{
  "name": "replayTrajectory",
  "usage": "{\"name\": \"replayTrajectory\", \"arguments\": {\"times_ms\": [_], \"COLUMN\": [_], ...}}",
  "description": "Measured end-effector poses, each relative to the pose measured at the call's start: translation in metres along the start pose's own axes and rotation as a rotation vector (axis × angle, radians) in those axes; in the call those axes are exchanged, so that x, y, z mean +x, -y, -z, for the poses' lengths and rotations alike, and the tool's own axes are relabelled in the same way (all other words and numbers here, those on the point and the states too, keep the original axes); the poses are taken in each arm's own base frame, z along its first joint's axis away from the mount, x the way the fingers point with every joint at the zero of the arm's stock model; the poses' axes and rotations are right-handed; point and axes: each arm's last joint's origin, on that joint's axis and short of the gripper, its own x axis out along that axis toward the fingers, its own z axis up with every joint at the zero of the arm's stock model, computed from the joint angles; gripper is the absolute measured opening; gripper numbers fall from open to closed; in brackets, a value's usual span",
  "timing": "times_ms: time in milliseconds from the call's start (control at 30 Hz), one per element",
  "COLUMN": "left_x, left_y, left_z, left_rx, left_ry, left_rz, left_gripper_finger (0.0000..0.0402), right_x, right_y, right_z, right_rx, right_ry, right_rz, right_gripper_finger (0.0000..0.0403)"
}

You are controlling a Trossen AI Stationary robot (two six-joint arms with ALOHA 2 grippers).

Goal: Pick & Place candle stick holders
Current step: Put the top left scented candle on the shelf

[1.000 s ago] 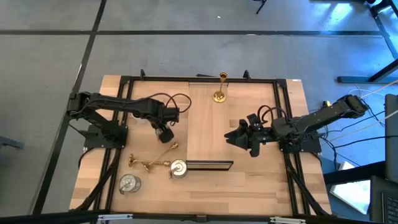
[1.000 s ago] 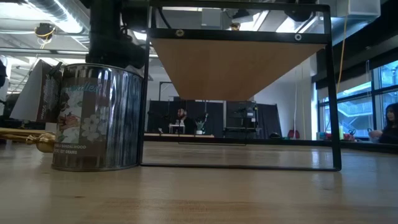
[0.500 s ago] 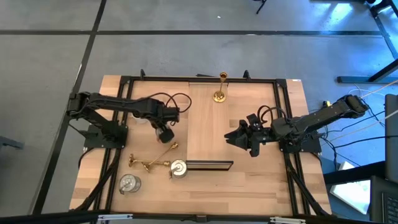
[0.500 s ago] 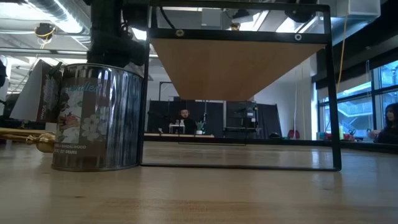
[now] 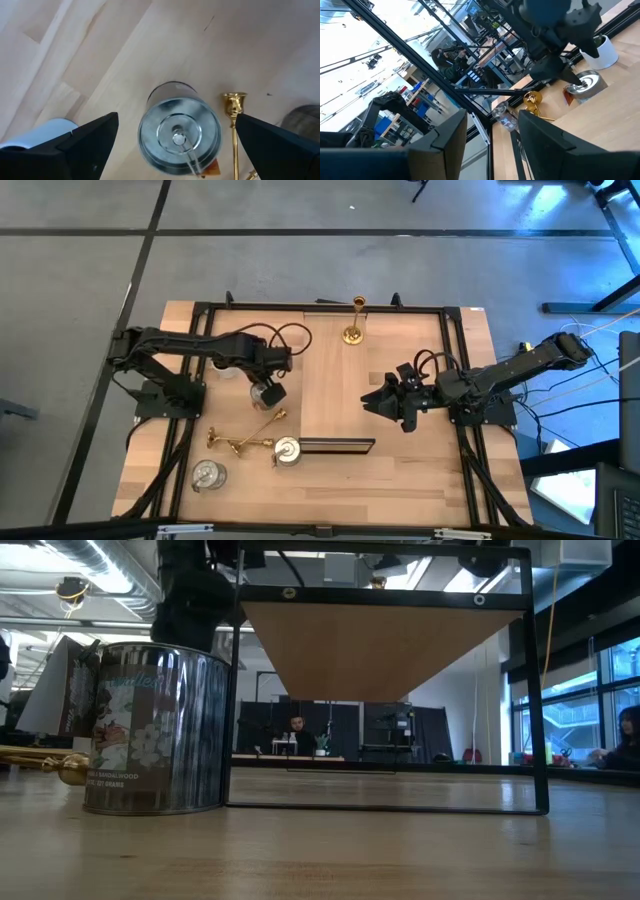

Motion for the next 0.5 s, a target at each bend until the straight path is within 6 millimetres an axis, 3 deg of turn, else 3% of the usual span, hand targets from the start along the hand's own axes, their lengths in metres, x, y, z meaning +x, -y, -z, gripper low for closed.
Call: {"name": "replayTrajectory", "arguments": {"times_ms": [500], "left_x": [0.026], "left_y": [0.027], "left_z": [0.008], "left_rx": [0.084], "left_ry": [-0.070], "left_rz": [-0.105], "left_gripper_finger": [0.0400], "right_x": [0.000], "right_y": [0.000], "right_z": [0.000], "right_rx": [-0.001], "right_ry": [-0.002], "right_rz": [0.003], "right_gripper_finger": [0.0181]}}
